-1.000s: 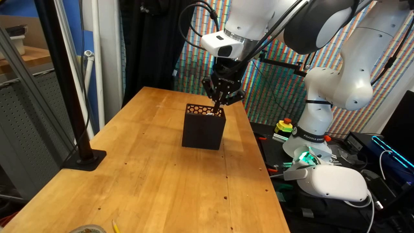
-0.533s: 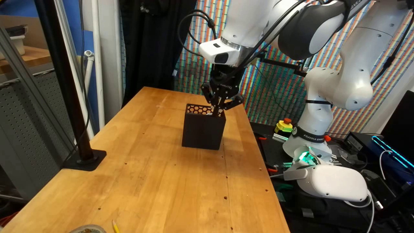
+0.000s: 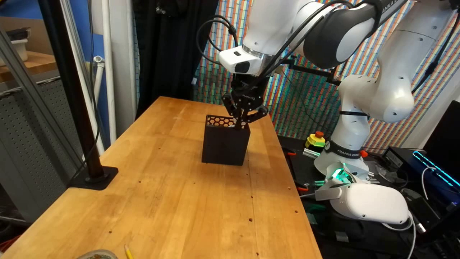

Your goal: Pick the cloth and put it in the black box

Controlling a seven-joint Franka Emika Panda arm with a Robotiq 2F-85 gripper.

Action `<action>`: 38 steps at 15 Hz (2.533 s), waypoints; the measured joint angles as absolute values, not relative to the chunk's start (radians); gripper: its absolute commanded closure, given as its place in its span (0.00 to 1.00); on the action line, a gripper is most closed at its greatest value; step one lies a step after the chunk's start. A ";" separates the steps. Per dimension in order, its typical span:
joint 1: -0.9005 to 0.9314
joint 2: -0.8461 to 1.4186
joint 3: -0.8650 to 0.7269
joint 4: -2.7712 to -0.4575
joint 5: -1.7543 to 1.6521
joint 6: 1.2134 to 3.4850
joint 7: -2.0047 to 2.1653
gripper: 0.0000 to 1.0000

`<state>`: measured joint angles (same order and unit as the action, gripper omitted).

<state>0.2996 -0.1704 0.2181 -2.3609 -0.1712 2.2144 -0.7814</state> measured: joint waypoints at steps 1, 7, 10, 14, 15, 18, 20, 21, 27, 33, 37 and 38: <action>0.299 -0.170 0.216 -2.361 -0.171 2.214 -0.781 0.99; 0.288 -0.170 0.205 -2.361 -0.173 2.214 -0.781 0.99; 0.284 -0.170 0.201 -2.361 -0.174 2.214 -0.781 0.99; 0.280 -0.171 0.201 -2.358 -0.184 2.214 -0.781 0.99; 0.278 -0.171 0.200 -2.358 -0.187 2.214 -0.781 0.99; 0.273 -0.171 0.198 -2.357 -0.190 2.214 -0.781 0.99; 0.271 -0.171 0.194 -2.357 -0.190 2.214 -0.781 0.99; 0.270 -0.171 0.192 -2.357 -0.190 2.214 -0.781 0.99; 0.267 -0.164 0.181 -2.354 -0.190 2.214 -0.783 0.99; 0.264 -0.156 0.175 -2.347 -0.190 2.219 -0.799 0.99; 0.254 -0.147 0.170 -2.337 -0.190 2.219 -0.814 0.99; 0.250 -0.144 0.169 -2.334 -0.190 2.219 -0.818 0.99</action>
<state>0.2501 -0.1444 0.1686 -2.3345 -0.1899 2.2195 -0.8183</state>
